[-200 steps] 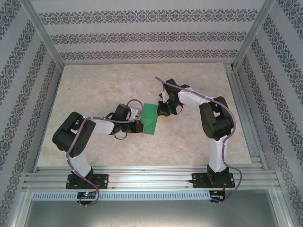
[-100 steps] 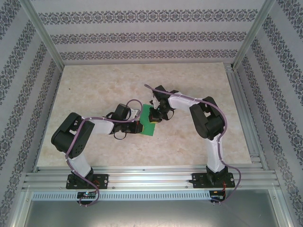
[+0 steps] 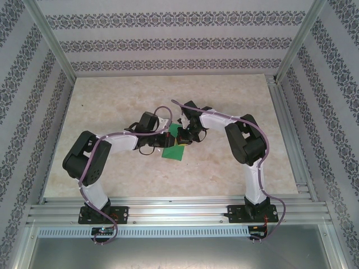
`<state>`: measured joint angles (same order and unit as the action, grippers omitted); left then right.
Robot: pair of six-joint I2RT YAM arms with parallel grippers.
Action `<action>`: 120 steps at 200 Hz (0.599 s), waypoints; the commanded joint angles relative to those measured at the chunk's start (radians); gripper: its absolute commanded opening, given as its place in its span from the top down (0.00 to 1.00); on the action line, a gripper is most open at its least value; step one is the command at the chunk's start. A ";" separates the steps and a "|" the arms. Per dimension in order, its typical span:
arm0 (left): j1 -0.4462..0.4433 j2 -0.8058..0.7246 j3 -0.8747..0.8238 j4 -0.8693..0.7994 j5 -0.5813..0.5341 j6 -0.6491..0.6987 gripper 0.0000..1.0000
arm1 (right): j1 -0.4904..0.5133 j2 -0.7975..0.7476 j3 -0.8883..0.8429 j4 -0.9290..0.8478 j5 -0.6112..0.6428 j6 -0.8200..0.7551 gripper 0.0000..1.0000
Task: Fold a paper plane with a square sheet of paper (fold left side to right side)
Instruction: Fold the triangle a second time at the center of the table.
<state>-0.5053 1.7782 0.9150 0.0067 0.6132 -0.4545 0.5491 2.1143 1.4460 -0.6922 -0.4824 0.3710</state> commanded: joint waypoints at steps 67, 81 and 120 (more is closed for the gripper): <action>0.000 0.080 -0.044 -0.050 -0.030 0.045 0.96 | -0.005 0.036 -0.016 -0.063 0.097 -0.031 0.97; 0.008 0.068 -0.070 -0.051 -0.036 0.051 0.96 | -0.005 0.039 -0.013 -0.075 0.111 -0.038 0.97; 0.020 0.027 -0.157 -0.037 -0.039 0.048 0.96 | -0.009 0.042 -0.012 -0.098 0.137 -0.053 0.97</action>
<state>-0.4995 1.8244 0.8318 0.0345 0.6006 -0.4313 0.5495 2.1143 1.4471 -0.7036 -0.4725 0.3481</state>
